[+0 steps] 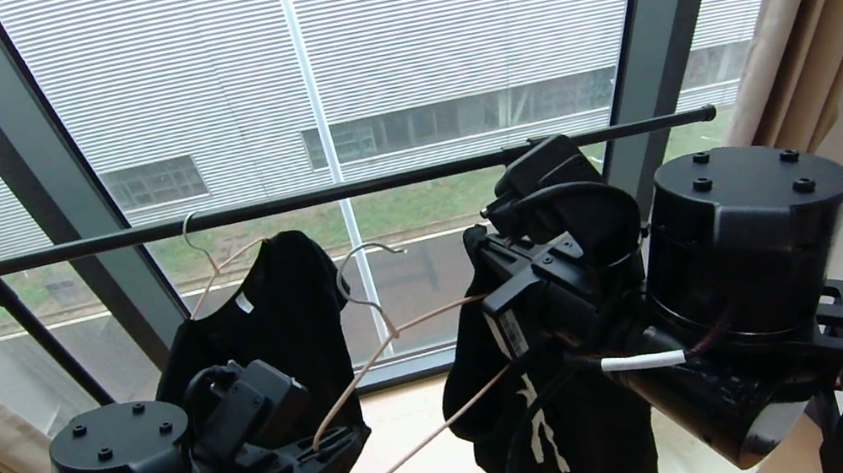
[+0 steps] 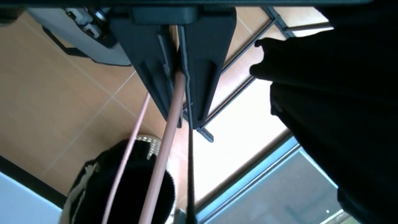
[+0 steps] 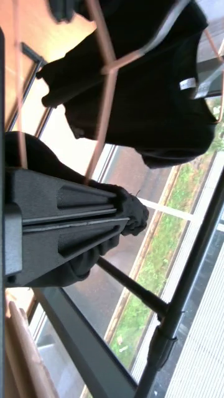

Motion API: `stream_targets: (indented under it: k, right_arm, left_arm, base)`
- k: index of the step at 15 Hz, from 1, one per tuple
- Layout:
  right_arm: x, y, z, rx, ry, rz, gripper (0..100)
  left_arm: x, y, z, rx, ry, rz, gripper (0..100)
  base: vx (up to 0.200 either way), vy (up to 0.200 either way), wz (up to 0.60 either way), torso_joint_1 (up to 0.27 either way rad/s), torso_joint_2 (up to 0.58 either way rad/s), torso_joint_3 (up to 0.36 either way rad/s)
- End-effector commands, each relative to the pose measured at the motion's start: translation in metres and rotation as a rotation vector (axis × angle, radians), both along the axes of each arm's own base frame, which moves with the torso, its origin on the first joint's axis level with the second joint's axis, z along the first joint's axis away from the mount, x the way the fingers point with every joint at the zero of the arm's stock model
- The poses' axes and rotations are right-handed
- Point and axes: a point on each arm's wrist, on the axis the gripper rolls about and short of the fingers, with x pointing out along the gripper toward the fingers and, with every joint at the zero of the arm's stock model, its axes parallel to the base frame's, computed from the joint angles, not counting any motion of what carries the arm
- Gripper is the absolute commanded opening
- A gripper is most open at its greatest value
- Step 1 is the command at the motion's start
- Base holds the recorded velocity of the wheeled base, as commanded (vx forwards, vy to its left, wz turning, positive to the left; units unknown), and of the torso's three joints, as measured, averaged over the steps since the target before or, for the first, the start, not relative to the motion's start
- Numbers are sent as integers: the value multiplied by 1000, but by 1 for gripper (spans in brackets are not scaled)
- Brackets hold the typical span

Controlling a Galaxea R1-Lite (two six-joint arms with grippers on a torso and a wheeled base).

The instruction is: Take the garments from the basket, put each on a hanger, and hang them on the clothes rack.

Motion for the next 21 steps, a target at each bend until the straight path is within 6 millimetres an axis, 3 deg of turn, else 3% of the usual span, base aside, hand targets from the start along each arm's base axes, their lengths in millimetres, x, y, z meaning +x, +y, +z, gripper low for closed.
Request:
stream_targets:
  k: [1, 6, 14, 20, 21]
  right_arm:
    - [0, 1, -1, -1, 1, 1, 0]
    - [-3, 3, -2, 5, 7, 16, 0]
    - [-26, 22, 1, 66, 3, 102, 0]
    - [-24, 26, 1, 110, -27, 89, 0]
    - [-24, 26, 2, 109, -29, 83, 100]
  left_arm:
    - [-3, -3, -2, 4, 5, -18, 0]
    - [-2, -5, 0, -11, -21, -12, 0]
    - [0, -10, -7, -6, -12, 6, 0]
    - [-1, -13, -9, -15, -21, -7, 0]
    - [-2, -13, -9, -17, -27, -3, 0]
  base:
    - [0, 0, 0, 0, 0, 0]
    - [0, 0, 0, 0, 0, 0]
    - [0, 0, 0, 0, 0, 0]
    - [0, 0, 0, 0, 0, 0]
    - [0, 0, 0, 0, 0, 0]
